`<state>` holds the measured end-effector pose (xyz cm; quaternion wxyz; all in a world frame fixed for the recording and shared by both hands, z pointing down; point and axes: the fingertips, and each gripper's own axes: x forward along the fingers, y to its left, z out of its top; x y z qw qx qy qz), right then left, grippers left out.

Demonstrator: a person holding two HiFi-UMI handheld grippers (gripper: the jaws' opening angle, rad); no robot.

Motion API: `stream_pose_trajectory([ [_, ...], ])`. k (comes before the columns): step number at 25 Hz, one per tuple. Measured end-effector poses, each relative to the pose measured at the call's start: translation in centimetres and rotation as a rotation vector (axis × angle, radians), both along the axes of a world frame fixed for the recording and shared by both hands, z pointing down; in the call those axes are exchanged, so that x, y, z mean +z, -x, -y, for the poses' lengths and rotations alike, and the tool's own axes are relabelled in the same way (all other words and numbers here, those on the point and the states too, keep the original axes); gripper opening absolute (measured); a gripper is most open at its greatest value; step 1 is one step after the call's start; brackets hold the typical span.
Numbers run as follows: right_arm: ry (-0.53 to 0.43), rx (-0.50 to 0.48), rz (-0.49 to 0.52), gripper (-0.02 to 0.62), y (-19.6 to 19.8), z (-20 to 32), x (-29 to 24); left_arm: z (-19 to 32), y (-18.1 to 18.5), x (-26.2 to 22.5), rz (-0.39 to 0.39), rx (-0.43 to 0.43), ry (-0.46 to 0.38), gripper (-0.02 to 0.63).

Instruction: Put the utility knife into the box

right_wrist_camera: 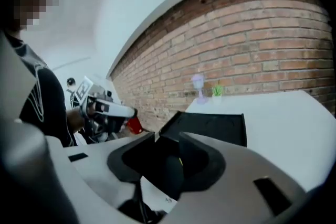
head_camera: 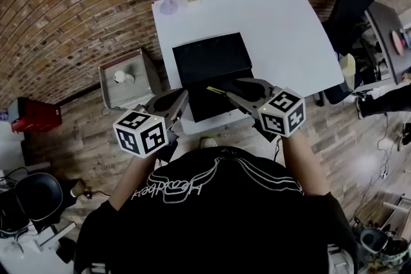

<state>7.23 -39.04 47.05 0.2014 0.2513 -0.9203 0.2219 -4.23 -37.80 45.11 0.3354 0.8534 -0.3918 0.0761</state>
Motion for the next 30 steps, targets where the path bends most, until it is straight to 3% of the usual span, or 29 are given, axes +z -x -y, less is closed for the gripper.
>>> stream_pose_trajectory([
  [5,-0.097,0.115,0.172,0.003,-0.2,-1.6,-5.6,-0.8,-0.4,-4.1,-0.027,0.064,-0.055,0.037],
  [15,-0.152,0.208,0.325,0.002,0.5,-4.9,-10.0,-4.0,-0.8,-7.8,-0.036,0.18,-0.143,0.037],
  [30,-0.216,0.221,0.311,0.002,1.5,-9.0,-12.0,-7.2,-0.9,-9.4,-0.042,0.239,-0.193,0.037],
])
